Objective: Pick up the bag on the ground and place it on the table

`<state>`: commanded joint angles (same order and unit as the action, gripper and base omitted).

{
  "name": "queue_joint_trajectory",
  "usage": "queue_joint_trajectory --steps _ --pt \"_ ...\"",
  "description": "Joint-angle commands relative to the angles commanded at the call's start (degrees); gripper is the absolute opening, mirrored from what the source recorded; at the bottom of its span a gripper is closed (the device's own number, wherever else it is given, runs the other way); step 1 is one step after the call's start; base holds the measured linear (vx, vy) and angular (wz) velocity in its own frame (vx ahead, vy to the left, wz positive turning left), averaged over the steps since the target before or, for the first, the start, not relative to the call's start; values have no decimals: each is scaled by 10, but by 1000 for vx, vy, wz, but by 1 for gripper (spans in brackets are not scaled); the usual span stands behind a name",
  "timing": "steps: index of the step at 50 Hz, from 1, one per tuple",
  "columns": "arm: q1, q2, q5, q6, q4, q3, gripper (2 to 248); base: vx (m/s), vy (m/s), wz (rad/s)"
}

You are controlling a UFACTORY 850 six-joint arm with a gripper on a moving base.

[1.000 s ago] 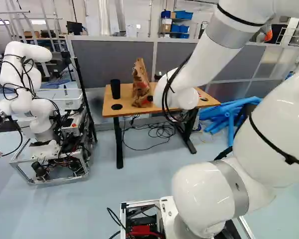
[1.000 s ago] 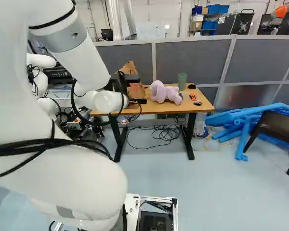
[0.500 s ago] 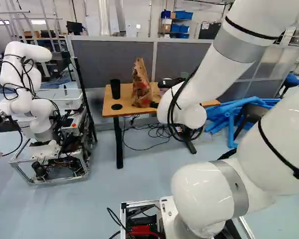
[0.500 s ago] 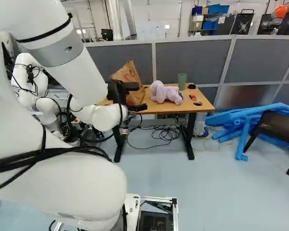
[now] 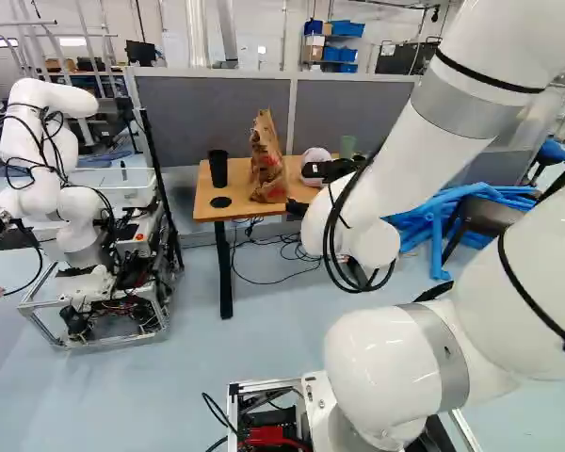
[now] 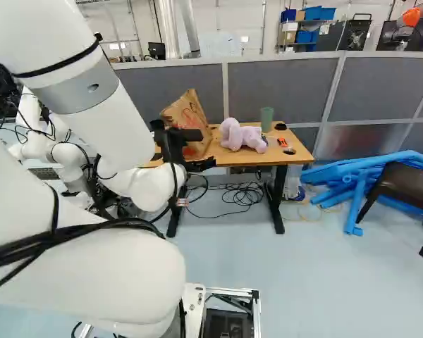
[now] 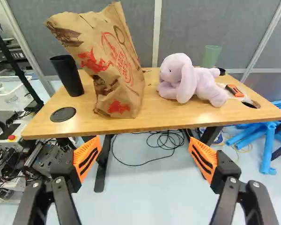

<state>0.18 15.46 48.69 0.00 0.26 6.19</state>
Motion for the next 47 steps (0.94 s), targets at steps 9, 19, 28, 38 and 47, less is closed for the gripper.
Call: queue_joint_trajectory --steps 9,19,28,38,47 --pt "-1 4 9 0 -2 -8 247 0 0 0" --pt "-2 5 13 0 -3 -12 247 0 0 0" --pt "-2 5 13 0 -3 -12 247 0 0 0" --pt "-2 5 13 0 -3 -12 247 0 0 0" --pt "-2 5 13 0 -3 -12 247 0 0 0"
